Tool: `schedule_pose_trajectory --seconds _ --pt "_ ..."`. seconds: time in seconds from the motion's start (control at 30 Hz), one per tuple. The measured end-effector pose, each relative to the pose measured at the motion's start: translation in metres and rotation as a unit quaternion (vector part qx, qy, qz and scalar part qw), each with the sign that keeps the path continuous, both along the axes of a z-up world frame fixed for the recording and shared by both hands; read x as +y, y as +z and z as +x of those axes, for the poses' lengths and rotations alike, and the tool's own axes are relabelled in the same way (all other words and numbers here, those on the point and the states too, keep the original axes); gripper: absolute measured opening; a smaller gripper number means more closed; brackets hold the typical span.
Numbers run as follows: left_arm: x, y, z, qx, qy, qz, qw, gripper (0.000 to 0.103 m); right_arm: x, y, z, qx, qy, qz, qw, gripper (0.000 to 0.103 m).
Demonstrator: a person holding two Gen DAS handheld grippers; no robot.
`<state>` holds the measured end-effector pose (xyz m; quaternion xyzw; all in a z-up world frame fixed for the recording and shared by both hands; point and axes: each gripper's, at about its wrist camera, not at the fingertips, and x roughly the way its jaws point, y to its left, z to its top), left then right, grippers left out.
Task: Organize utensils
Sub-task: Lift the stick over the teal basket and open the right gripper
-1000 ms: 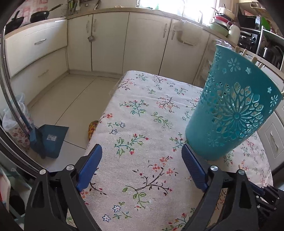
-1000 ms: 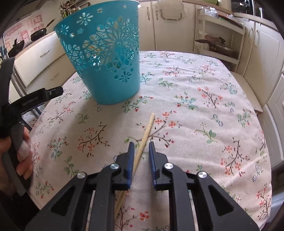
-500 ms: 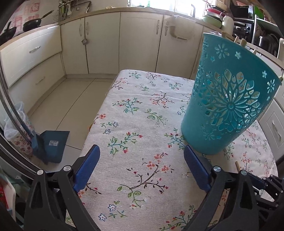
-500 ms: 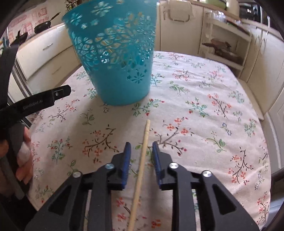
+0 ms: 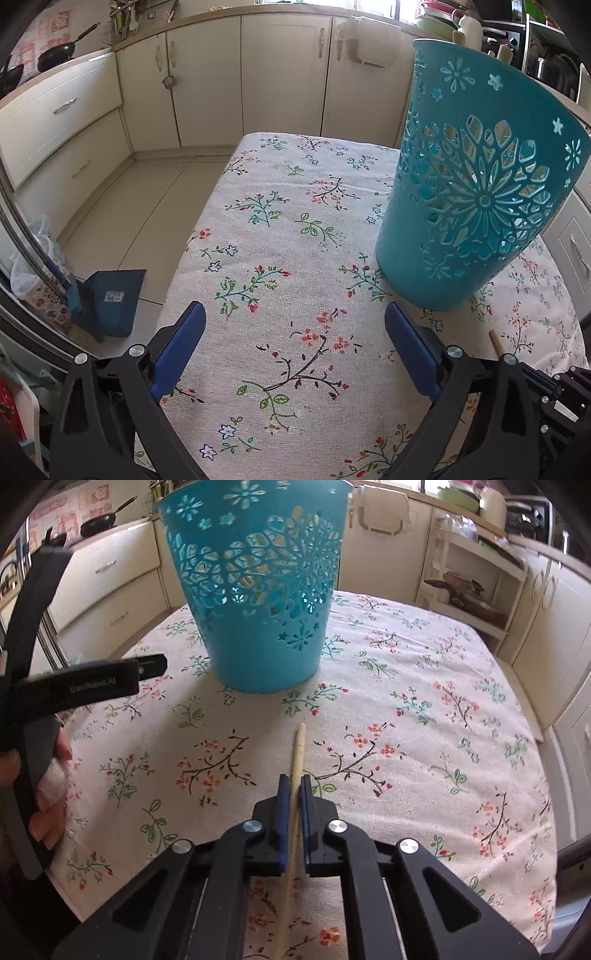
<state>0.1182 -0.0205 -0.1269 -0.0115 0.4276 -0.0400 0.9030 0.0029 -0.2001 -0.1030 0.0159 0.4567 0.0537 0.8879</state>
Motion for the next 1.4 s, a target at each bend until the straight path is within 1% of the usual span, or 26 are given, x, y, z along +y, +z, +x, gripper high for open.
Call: schedule_pose_trajectory --seconds 0.13,0.23,0.3,0.37,0.4,0.47,0.5,0.53,0.6,0.7,0.8,0.9,1.0,1.17,1.33,1.4 --pt "0.001 -0.001 0.001 0.004 -0.001 -0.001 1.0000 0.094 -0.018 0.009 -0.010 -0.013 -0.013 0.078 0.997 0.006" --pt "0.001 -0.002 0.003 0.007 -0.002 0.000 1.0000 0.094 -0.028 0.034 -0.017 -0.045 -0.017 0.133 0.990 0.006" --pt "0.000 -0.003 0.003 0.008 -0.003 0.000 1.0000 0.094 -0.030 0.058 -0.019 -0.075 -0.013 0.162 0.984 0.006" --pt "0.000 -0.003 0.004 0.009 -0.002 0.001 1.0000 0.094 -0.029 0.089 -0.017 -0.114 -0.004 0.192 0.975 0.006" --pt "0.000 -0.003 0.004 0.009 -0.003 0.002 1.0000 0.094 -0.027 0.100 -0.015 -0.129 -0.001 0.200 0.971 0.006" --pt "0.000 -0.004 0.004 0.010 -0.003 0.002 0.9999 0.094 -0.024 0.132 -0.006 -0.172 0.007 0.221 0.960 0.006" --pt "0.000 -0.004 0.004 0.010 -0.003 0.001 0.9999 0.094 -0.024 0.141 -0.002 -0.186 0.008 0.228 0.956 0.006" --pt "0.000 -0.004 0.003 0.010 -0.003 0.001 1.0000 0.094 -0.023 0.157 0.007 -0.213 0.004 0.235 0.948 0.006" --pt "0.000 -0.004 0.004 0.010 -0.003 0.000 1.0000 0.094 -0.021 0.174 0.020 -0.242 -0.002 0.242 0.940 0.006" --pt "0.000 -0.004 0.003 0.009 -0.003 -0.002 1.0000 0.094 -0.020 0.196 0.051 -0.290 -0.044 0.246 0.924 0.006" --pt "0.001 -0.004 0.003 0.008 -0.002 -0.005 1.0000 0.094 -0.016 0.206 0.074 -0.324 -0.079 0.244 0.911 0.006" --pt "0.002 -0.004 0.003 0.007 -0.003 -0.007 0.9999 0.094 -0.011 0.207 0.091 -0.343 -0.102 0.232 0.904 0.006" --pt "0.002 -0.004 0.003 0.006 -0.005 -0.009 0.9999 0.094 -0.009 0.200 0.103 -0.343 -0.115 0.218 0.906 0.006" --pt "0.001 -0.003 0.002 0.005 -0.009 -0.012 0.9999 0.094 -0.007 0.180 0.115 -0.323 -0.129 0.203 0.915 0.006" --pt "0.000 -0.002 0.002 0.005 -0.012 -0.012 0.9998 0.094 -0.006 0.174 0.115 -0.317 -0.133 0.200 0.918 0.006" --pt "-0.001 -0.001 0.002 0.005 -0.012 -0.012 0.9998 0.094 -0.007 0.175 0.115 -0.319 -0.137 0.202 0.916 0.006"
